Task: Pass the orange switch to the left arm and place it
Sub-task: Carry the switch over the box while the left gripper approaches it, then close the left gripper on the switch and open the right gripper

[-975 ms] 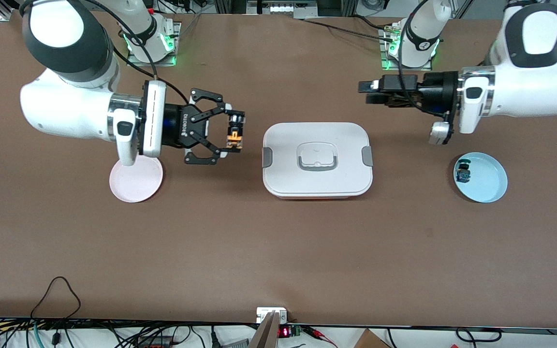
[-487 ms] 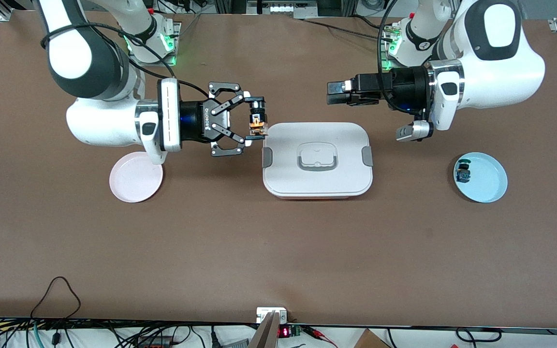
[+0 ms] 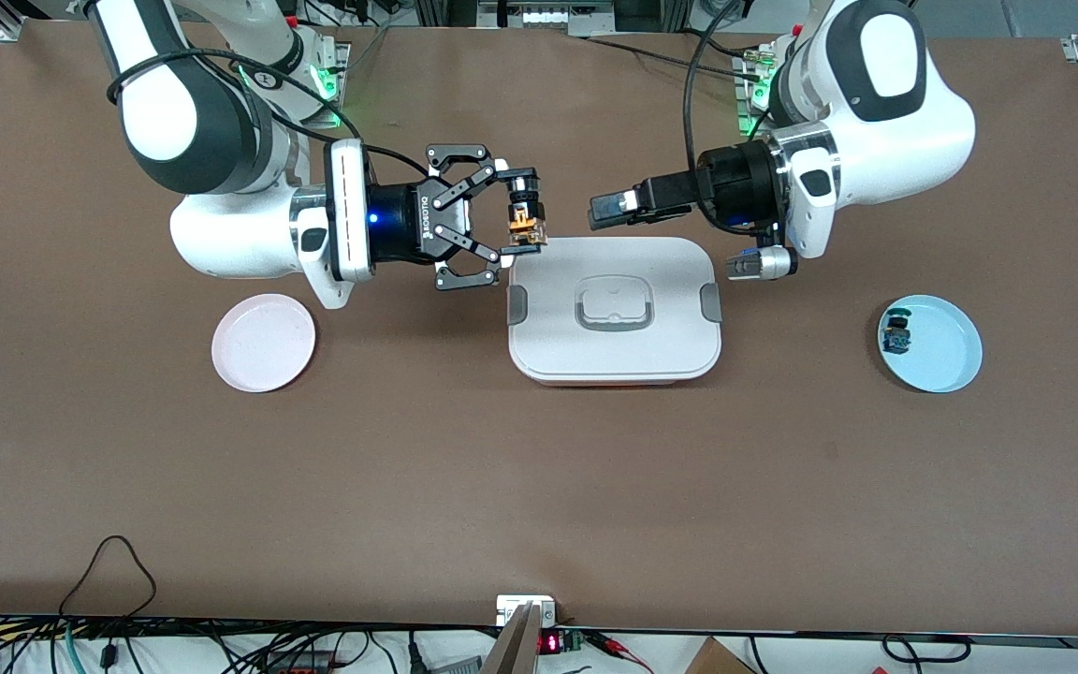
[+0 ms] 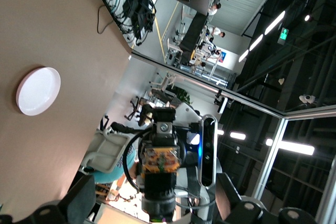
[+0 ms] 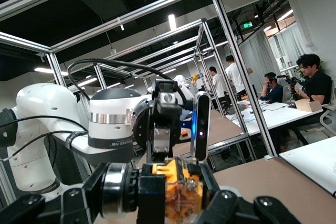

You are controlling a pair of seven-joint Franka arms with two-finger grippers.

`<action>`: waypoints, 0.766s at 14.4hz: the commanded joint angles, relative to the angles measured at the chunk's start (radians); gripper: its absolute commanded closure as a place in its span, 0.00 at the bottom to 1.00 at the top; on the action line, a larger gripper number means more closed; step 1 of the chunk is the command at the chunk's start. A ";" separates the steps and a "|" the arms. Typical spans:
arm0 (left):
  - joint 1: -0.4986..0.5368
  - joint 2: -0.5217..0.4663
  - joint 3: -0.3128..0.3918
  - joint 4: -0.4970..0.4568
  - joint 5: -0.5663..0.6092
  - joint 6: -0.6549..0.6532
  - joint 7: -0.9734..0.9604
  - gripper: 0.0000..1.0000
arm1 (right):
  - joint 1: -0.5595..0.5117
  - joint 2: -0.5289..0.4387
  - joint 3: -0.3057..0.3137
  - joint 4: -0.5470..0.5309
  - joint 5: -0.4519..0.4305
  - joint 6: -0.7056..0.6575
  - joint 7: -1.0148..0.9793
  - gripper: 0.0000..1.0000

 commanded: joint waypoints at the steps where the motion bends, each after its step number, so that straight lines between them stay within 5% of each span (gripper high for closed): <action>1: -0.012 0.004 -0.043 0.020 -0.030 0.099 0.028 0.00 | 0.025 -0.012 -0.006 -0.006 0.028 0.002 -0.025 1.00; 7: -0.026 0.026 -0.051 0.051 0.053 0.092 0.026 0.00 | 0.039 -0.012 -0.006 -0.006 0.029 0.003 -0.021 1.00; 8: -0.023 0.024 -0.051 0.051 0.053 0.092 0.026 0.08 | 0.039 -0.014 -0.006 -0.006 0.029 0.002 -0.021 1.00; 9: -0.022 0.023 -0.051 0.047 0.055 0.089 0.025 0.33 | 0.039 -0.014 -0.006 -0.006 0.029 0.002 -0.022 1.00; 11: -0.025 0.023 -0.051 0.048 0.055 0.081 0.021 0.44 | 0.037 -0.014 -0.006 -0.008 0.029 -0.004 -0.022 1.00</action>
